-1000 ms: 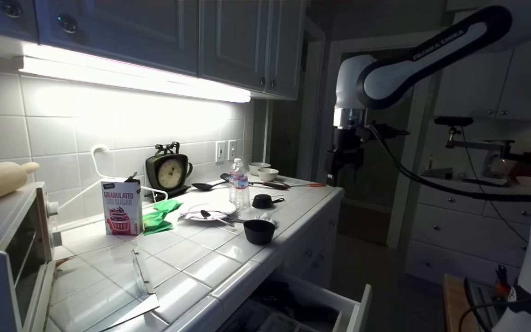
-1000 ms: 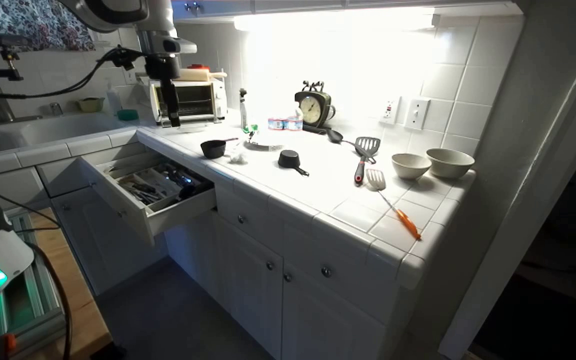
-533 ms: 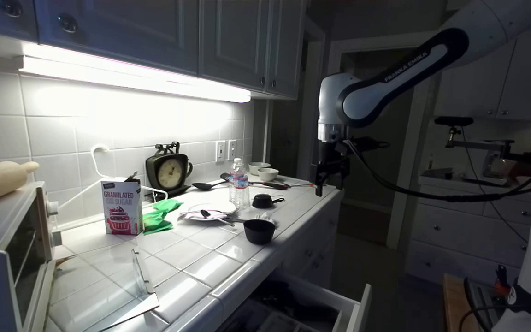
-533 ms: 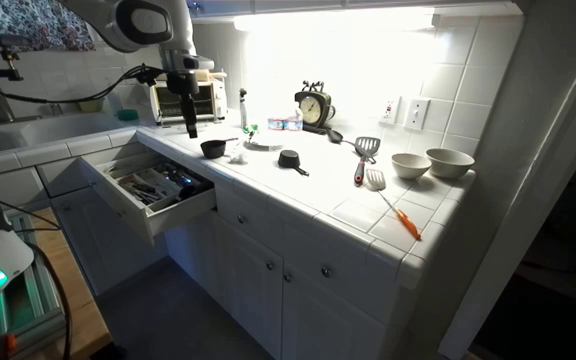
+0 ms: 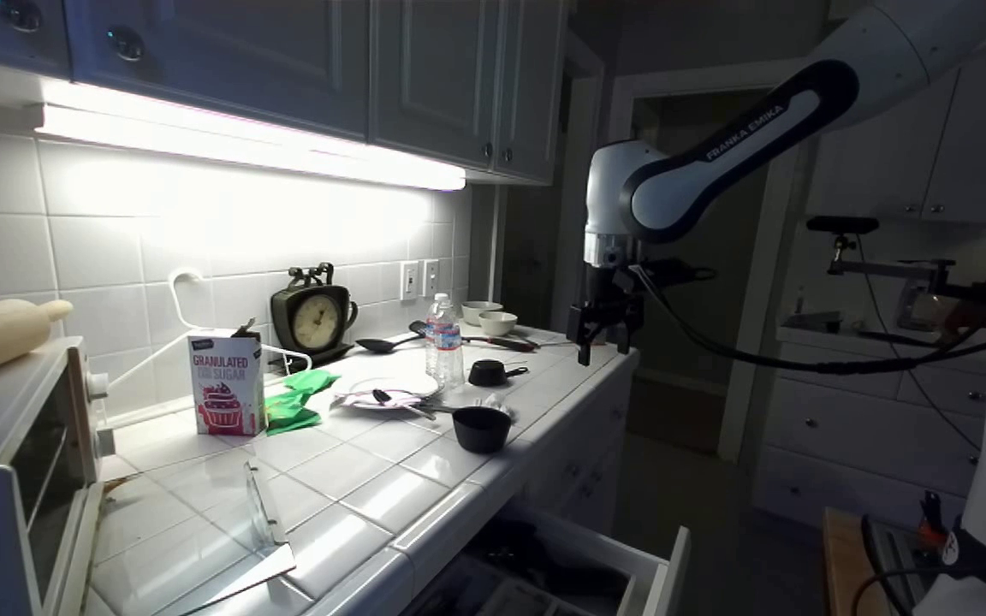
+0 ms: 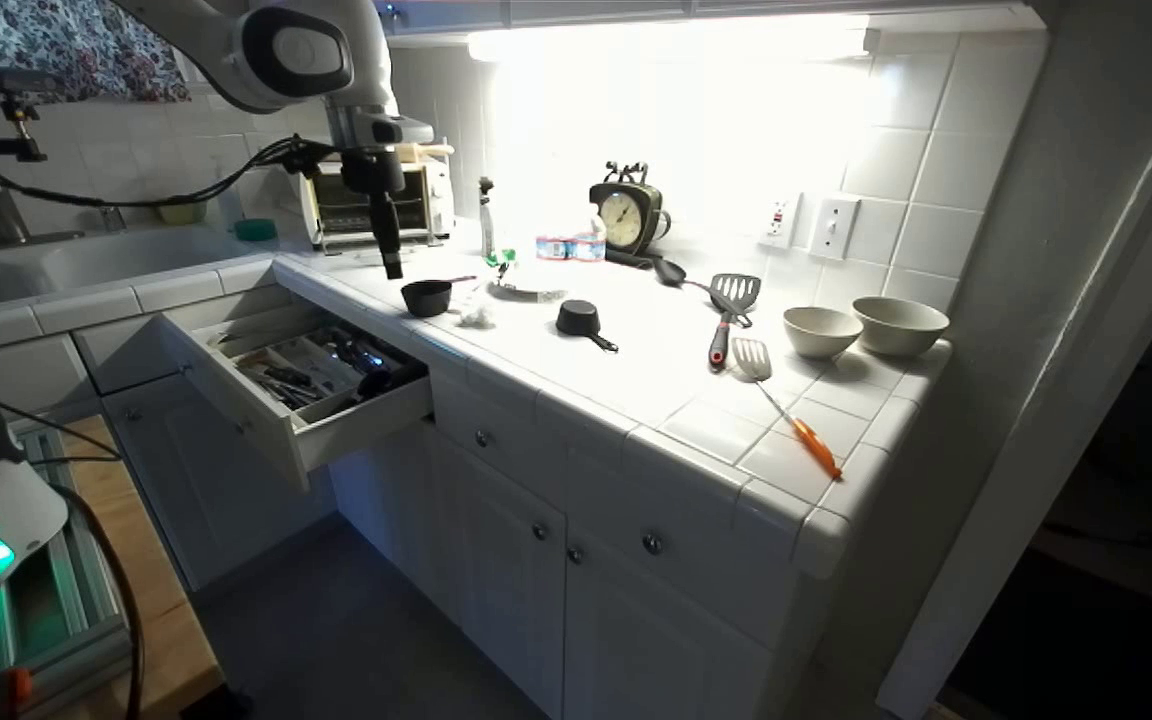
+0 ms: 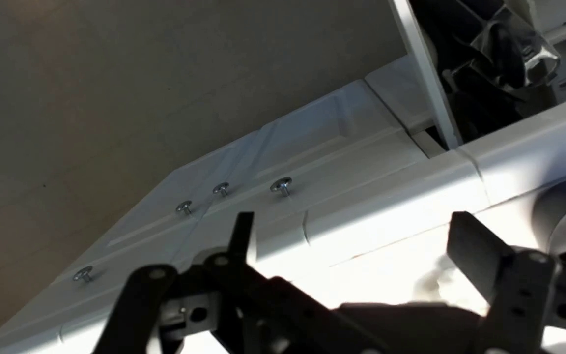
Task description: Put the white item into the small pot
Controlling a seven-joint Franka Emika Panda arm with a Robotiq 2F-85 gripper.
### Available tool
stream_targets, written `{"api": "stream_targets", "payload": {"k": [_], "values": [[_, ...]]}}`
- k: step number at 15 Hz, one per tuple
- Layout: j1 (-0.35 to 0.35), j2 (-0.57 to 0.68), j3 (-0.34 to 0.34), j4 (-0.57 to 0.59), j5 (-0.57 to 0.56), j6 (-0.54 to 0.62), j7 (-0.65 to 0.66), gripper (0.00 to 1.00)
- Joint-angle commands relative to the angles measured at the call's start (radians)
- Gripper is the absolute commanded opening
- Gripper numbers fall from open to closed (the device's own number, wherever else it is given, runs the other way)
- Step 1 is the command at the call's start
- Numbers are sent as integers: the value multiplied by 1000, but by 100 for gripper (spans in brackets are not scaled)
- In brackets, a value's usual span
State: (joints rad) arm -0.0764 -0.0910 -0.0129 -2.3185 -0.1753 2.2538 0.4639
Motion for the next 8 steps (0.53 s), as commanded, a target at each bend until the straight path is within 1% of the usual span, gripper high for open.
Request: {"api": "stream_targets", "payload": {"k": [1, 2, 4, 7, 8], "values": [[5, 42, -18, -8, 74, 168, -82, 100], [4, 69, -20, 1, 89, 201, -98, 100], [8, 116, -27, 20, 168, 260, -174, 100], [9, 177, -23, 43, 250, 355, -263, 100], [9, 200, -25, 61, 239, 369, -240, 100]]}}
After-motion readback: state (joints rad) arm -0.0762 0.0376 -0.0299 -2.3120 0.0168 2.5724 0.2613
